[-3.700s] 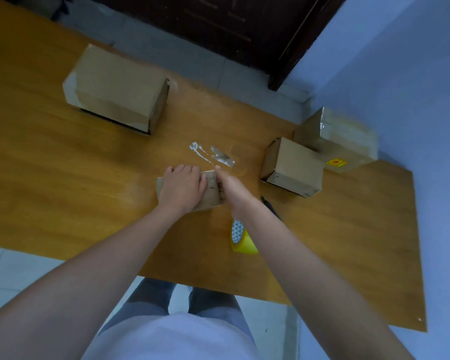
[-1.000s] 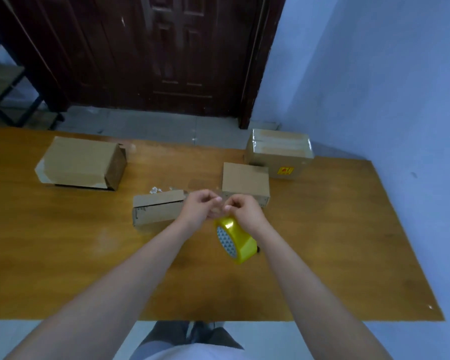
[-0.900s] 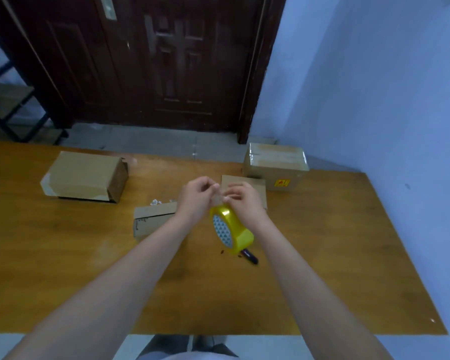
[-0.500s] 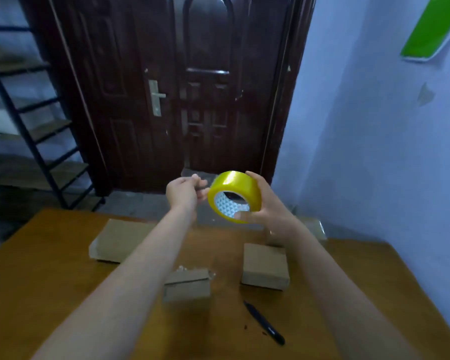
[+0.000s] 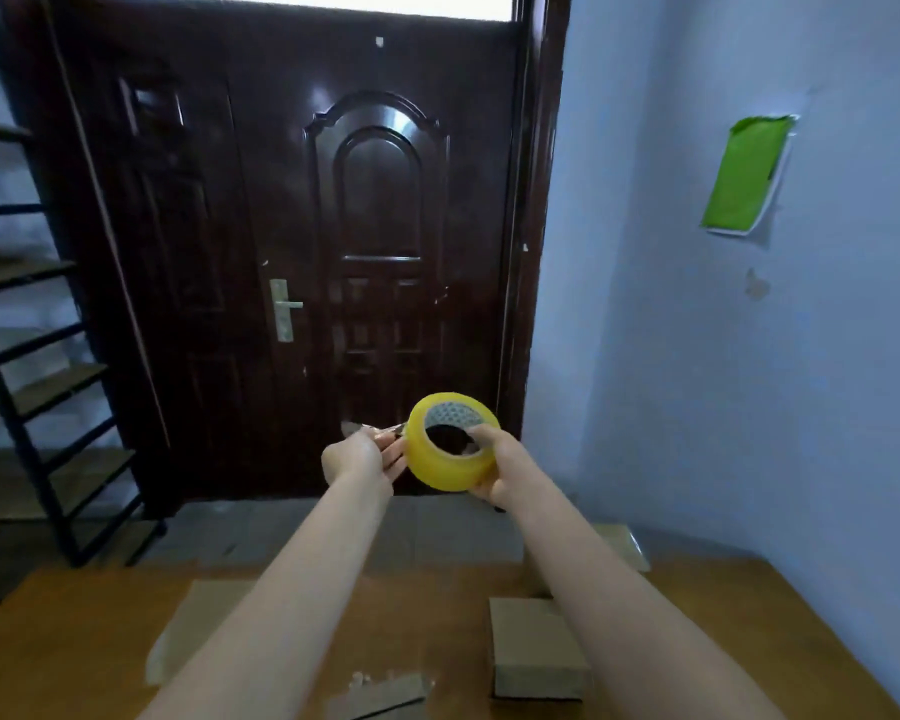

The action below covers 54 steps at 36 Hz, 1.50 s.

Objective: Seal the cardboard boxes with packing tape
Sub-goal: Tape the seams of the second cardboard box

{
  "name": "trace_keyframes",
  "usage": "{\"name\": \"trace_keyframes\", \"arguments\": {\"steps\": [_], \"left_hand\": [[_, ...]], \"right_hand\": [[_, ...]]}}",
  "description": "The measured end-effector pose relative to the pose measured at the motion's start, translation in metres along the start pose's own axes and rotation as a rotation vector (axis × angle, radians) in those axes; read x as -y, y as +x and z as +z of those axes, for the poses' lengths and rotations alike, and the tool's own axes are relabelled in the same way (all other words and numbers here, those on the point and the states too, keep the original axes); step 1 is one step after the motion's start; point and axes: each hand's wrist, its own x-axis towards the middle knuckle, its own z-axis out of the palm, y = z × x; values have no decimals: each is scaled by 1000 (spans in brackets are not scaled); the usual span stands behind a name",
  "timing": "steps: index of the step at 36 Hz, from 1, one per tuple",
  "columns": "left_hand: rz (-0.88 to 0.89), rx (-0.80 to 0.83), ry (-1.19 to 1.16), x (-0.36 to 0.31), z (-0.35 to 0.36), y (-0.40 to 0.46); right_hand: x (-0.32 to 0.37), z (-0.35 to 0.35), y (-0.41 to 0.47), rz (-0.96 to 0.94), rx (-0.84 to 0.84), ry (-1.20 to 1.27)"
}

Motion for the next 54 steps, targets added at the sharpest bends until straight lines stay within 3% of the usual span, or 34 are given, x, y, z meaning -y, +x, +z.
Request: {"name": "trace_keyframes", "arguments": {"steps": [2,6,10,17,22,25,30,35,40,49,54], "left_hand": [[-5,1,14,6,-5,6],[-25,-4,43,10,-9,14],[8,41,152,13,-15,20],[28,21,241,42,-39,43],[59,-107,248,57,-70,63],[72,-68,384,70,-96,73],[28,-33,340,88,-131,81],[-34,17,203,91,-156,85],[-102,33,188,112,-178,86],[-75,-225,291,175,-203,72],[-136,-298,247,206,-208,79]], "right_hand": [[1,-6,3,-197,59,-114],[15,-12,-10,-628,179,-580],[29,-9,-19,-792,256,-1006],[30,-13,-6,-718,277,-1402],[14,-30,16,-601,227,-2027],[-5,-42,19,-485,229,-2233],[-38,-52,19,-531,189,-2178],[-72,-70,15,-540,82,-1852],[-101,-80,15,-552,130,-1776],[-143,-101,16,-246,222,-1850],[-164,-109,19,-7,252,-1617]]}}
